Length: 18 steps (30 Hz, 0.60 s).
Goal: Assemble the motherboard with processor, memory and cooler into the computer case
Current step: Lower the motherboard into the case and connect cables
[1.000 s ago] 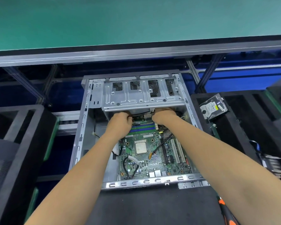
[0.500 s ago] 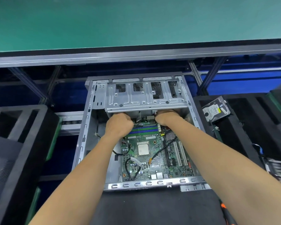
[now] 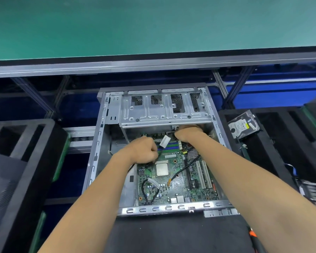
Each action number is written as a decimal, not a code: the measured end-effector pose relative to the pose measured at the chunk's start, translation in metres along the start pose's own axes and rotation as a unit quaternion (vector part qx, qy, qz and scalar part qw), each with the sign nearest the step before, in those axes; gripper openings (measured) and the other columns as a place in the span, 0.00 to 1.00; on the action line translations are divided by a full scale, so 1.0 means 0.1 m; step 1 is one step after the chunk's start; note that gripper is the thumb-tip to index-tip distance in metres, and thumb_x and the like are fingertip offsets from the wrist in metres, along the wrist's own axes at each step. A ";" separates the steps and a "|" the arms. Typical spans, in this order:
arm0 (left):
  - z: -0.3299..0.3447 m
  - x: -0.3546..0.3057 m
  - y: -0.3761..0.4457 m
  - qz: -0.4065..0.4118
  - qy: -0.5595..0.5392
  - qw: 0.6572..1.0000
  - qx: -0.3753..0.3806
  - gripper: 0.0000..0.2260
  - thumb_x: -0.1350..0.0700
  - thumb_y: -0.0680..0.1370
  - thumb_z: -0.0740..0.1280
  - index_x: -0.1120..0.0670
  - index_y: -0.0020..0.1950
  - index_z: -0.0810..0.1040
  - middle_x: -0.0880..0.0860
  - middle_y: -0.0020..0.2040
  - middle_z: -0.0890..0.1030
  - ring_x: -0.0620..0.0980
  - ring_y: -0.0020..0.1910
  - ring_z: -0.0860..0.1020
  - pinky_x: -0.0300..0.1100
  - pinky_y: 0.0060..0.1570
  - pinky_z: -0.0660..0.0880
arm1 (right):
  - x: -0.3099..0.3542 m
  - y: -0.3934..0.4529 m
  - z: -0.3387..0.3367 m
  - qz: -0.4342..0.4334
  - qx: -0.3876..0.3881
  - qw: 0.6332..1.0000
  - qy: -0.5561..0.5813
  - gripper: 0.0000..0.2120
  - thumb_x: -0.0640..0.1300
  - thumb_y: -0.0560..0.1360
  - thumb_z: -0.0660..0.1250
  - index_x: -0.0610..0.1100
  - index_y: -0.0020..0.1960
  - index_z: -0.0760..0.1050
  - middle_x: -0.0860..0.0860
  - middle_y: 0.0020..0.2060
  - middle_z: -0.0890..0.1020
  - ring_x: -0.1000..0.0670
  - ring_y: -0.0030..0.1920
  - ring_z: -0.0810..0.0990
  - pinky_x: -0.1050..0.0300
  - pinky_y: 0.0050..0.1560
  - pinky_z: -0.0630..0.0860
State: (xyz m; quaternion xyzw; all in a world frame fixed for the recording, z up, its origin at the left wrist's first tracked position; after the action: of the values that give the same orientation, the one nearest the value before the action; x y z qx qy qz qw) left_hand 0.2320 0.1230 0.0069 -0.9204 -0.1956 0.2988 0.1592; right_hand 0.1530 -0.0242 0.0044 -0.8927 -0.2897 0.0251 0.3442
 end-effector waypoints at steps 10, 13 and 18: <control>-0.23 0.01 -0.02 -0.001 -0.012 0.968 -0.251 0.13 0.60 0.72 0.60 0.50 0.28 0.68 0.47 0.25 0.70 0.51 0.28 0.68 0.41 0.31 0.64 | -0.03 -0.04 -0.03 0.009 0.074 0.996 0.050 0.30 0.59 0.84 0.44 0.43 0.80 0.48 0.45 0.79 0.51 0.45 0.79 0.50 0.48 0.76 0.49; -0.22 0.10 0.02 -0.045 0.003 0.966 -0.253 0.12 0.53 0.76 0.62 0.51 0.32 0.69 0.47 0.30 0.71 0.54 0.37 0.71 0.48 0.50 0.68 | -0.01 -0.08 -0.04 0.005 0.081 0.995 0.051 0.29 0.57 0.84 0.44 0.42 0.80 0.48 0.43 0.79 0.52 0.44 0.78 0.51 0.49 0.76 0.50; -0.03 0.25 0.15 -0.122 0.025 0.985 -0.121 0.23 0.39 0.79 0.53 0.56 0.54 0.76 0.55 0.55 0.77 0.57 0.62 0.68 0.55 0.65 0.57 | -0.02 -0.01 -0.02 0.001 0.089 0.994 0.057 0.29 0.56 0.84 0.44 0.40 0.79 0.51 0.42 0.78 0.54 0.42 0.78 0.54 0.48 0.76 0.54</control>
State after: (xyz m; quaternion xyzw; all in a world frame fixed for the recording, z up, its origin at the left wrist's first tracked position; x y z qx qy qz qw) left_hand 0.2561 0.1208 -0.0096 -0.9094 -0.3368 0.2280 0.0864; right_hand 0.1509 -0.0257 0.0064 -0.8588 -0.2654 0.0004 0.4382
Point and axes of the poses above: each hand's wrist, its own y-axis towards the middle knuckle, its own z-axis out of the palm, x = y × z, the point moved 5 cm from there along y, towards the middle knuckle
